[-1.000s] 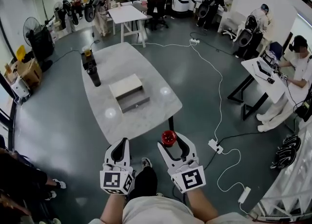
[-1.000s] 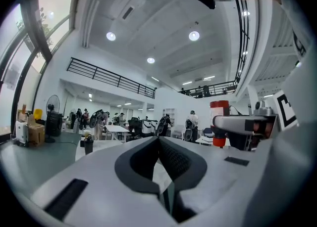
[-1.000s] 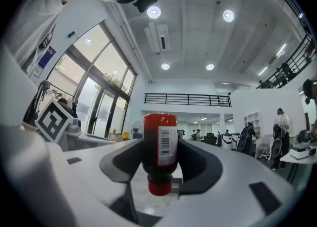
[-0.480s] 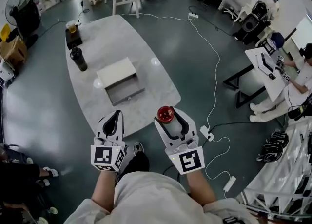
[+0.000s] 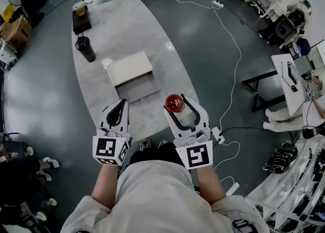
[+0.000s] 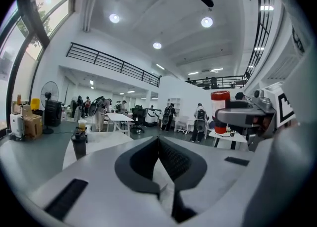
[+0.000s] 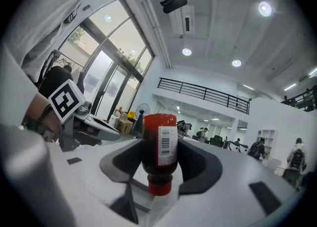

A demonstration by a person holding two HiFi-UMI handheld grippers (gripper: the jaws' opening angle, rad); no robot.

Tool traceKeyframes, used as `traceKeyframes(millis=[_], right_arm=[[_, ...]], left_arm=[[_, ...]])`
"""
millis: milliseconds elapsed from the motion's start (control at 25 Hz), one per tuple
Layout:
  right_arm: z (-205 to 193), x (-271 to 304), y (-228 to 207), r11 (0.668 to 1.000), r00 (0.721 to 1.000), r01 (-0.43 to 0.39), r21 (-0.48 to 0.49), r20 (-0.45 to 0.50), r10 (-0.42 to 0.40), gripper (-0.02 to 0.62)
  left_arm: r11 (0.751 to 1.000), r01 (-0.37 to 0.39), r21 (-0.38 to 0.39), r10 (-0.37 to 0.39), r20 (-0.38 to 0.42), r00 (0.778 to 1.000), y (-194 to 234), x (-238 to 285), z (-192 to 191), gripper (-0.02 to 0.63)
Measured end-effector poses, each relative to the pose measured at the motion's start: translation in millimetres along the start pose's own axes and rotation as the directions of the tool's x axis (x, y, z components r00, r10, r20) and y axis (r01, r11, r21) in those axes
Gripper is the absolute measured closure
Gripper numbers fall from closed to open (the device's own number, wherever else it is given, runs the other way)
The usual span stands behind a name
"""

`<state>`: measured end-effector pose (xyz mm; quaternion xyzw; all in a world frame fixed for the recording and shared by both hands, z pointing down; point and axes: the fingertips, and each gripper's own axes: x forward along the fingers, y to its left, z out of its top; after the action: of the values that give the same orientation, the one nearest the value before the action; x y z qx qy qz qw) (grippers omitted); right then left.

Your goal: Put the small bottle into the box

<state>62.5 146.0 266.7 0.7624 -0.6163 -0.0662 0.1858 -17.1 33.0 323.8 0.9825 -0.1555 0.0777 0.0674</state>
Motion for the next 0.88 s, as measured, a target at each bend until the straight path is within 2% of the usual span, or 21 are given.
traceKeyframes(millis=[80, 280, 520, 640, 880], right_arm=[[-10, 14, -3, 0.999, 0.999, -0.036, -0.035, -0.039, 0.035, 0.362], [-30, 57, -19, 0.990, 0.992, -0.119, -0.080, -0.039, 0.117, 0.362], [-46, 125, -39, 0.954, 0.961, -0.276, -0.119, -0.026, 0.275, 0.362], [-59, 153, -48, 0.920, 0.929, -0.369, -0.130, -0.034, 0.368, 0.362], [-83, 197, -41, 0.844, 0.855, -0.516, -0.144, -0.035, 0.517, 0.362]], left_arm=[[1.000, -0.026, -0.013, 0.026, -0.020, 0.999, 8, 8, -6, 0.583], [0.993, -0.113, -0.043, 0.110, -0.059, 0.992, 29, 36, -24, 0.583], [0.965, -0.252, -0.072, 0.243, -0.114, 0.963, 65, 75, -37, 0.583], [0.936, -0.336, -0.102, 0.319, -0.159, 0.935, 81, 92, -55, 0.583], [0.863, -0.488, -0.129, 0.454, -0.227, 0.862, 96, 93, -82, 0.583]])
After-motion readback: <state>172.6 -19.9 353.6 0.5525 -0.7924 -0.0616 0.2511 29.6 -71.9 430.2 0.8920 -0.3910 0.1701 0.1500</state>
